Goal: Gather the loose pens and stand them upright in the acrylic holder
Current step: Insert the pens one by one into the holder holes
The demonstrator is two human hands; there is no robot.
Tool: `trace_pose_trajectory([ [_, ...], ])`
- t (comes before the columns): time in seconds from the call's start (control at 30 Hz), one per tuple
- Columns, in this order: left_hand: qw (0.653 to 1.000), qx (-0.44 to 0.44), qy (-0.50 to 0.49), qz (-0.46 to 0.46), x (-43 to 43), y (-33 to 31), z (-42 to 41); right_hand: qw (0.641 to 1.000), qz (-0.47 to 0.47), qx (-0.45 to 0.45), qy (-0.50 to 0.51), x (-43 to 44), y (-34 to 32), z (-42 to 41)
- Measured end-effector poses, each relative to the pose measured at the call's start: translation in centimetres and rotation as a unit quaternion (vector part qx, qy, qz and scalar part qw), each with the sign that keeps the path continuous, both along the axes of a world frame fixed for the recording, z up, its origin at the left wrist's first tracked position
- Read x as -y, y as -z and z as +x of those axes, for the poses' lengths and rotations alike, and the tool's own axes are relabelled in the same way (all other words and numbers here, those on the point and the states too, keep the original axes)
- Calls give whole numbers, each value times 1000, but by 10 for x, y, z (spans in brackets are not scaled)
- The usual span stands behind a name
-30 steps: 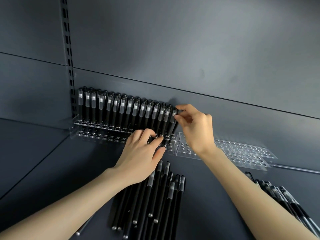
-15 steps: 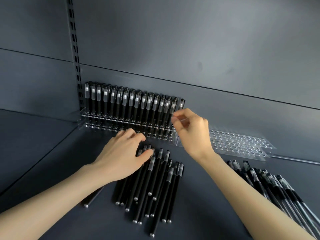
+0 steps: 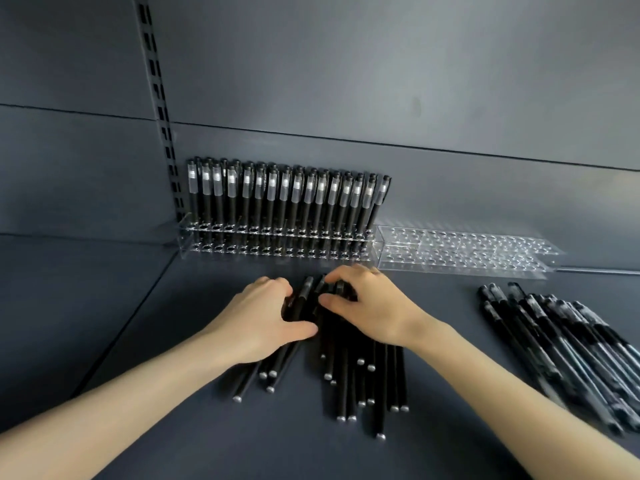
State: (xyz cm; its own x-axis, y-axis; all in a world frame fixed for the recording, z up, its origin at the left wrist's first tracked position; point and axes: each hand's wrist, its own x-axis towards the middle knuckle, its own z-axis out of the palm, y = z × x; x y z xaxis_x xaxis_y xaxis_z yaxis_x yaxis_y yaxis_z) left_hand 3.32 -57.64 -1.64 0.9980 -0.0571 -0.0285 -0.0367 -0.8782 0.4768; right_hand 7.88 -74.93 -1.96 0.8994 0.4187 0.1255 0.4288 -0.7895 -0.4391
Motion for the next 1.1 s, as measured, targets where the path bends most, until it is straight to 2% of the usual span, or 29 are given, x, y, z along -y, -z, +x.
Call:
trace_pose_trajectory([
  [0.17, 990, 30, 15, -139, -15, 6, 10, 999, -16, 42, 27, -9, 11, -7],
  [0.4, 967, 66, 7, -244, -21, 14, 7, 996, 44, 76, 28, -6, 16, -8],
  [0.43, 958, 76, 6, -275, -20, 10, 5, 993, 83, 76, 30, -7, 14, -8],
  [0.5, 934, 83, 18, -347, -15, 2, 1, 975, 221, 29, 26, -9, 4, -11],
  [0.57, 912, 77, 36, -401, -12, -4, -3, 935, 354, -15, 15, -13, -4, -15],
  [0.67, 887, 63, 56, -454, -5, -8, -5, 885, 464, -37, 10, -15, -11, -17],
  [0.77, 873, 41, 72, -480, 4, -11, -4, 850, 524, -52, 14, -14, -19, -17],
  [0.9, 875, 58, 60, -476, 11, -18, 7, 824, 564, -9, 43, -3, -39, -7],
  [1.1, 906, 110, -6, -409, 17, -27, 40, 833, 527, 140, 97, 28, -66, 29],
])
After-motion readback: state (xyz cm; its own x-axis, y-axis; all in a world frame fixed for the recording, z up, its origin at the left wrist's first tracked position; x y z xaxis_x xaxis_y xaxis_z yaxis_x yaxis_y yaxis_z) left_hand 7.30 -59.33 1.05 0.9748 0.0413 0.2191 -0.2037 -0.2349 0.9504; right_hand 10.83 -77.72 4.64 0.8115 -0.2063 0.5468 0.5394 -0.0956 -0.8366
